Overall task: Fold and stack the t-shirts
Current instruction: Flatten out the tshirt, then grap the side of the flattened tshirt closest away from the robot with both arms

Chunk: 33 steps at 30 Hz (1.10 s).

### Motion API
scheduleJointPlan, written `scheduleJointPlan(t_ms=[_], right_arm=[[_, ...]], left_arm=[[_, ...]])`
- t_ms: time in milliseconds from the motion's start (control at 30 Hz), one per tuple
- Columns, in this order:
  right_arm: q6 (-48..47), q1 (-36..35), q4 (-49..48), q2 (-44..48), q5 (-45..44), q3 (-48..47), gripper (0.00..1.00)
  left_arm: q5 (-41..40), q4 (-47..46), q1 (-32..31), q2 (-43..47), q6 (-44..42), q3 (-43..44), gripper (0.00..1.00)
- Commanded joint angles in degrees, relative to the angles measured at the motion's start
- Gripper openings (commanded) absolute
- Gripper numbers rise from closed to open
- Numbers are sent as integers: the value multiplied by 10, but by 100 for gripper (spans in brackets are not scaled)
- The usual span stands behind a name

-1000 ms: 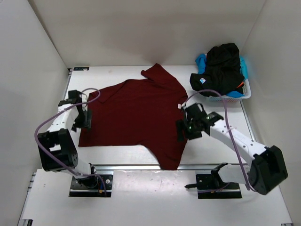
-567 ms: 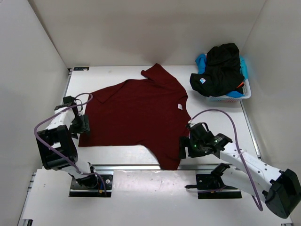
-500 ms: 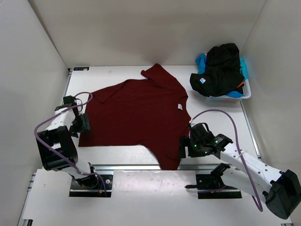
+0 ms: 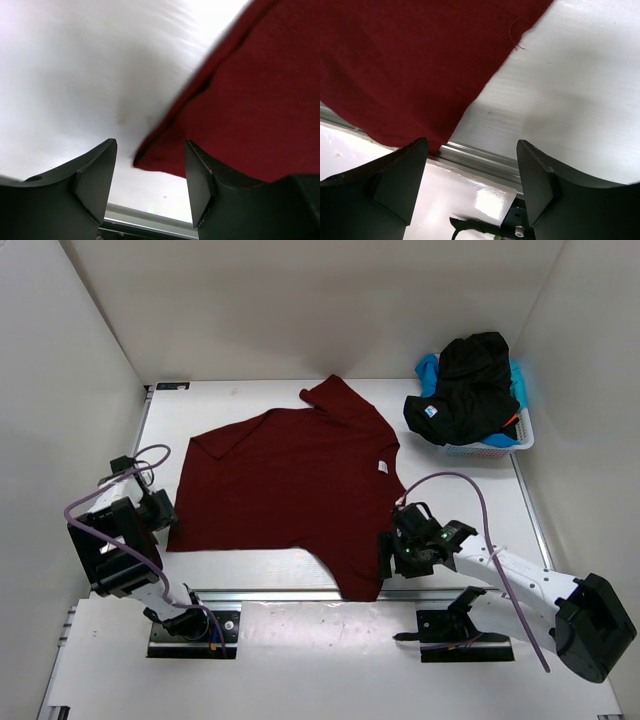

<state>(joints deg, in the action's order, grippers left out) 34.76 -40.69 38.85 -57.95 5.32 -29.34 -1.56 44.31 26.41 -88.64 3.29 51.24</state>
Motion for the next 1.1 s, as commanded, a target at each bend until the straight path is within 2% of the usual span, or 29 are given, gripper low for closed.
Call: scheduleJointPlan(t_ms=[0,133,267,333,400,433,467,700,900,1000,1033,1067], right_arm=[[10,-11,-18,-8,-23,-6,69],[20,-14,-25,-16,-36,-5,69],[19,-23,-26,-37,-42,-16,70],[13,-28,-26,-49,-38,-23,70],[10,-33,-33,-60,-38,-23,70],[7,-36,-35,-65,-36,-27,70],[8,-39,-39,-67,-34,-26,70],[7,-72,-55,-57,7,-18,68],[22,-84,-77,-68,36,9,55],[-5,-62,-126,-71,84,22,41],[-14,-52,-148,-80,93,23,34],[-23,-48,-164,-94,102,20,22]], left_arm=[[63,-14,-8,-6,1,-3,67],[75,-12,-18,-18,-8,2,64],[80,-2,-8,-50,-7,13,49],[86,2,-10,-64,-12,14,37],[91,-4,-14,-71,-16,2,16],[96,-7,-17,-66,-17,-1,3],[110,-6,-18,-65,-21,-3,0],[131,1,-48,-14,-33,-12,0],[135,24,-49,-7,-45,7,0],[133,31,-52,-8,-48,9,0],[132,31,-52,-10,-47,7,0],[131,34,-48,-12,-48,13,0]])
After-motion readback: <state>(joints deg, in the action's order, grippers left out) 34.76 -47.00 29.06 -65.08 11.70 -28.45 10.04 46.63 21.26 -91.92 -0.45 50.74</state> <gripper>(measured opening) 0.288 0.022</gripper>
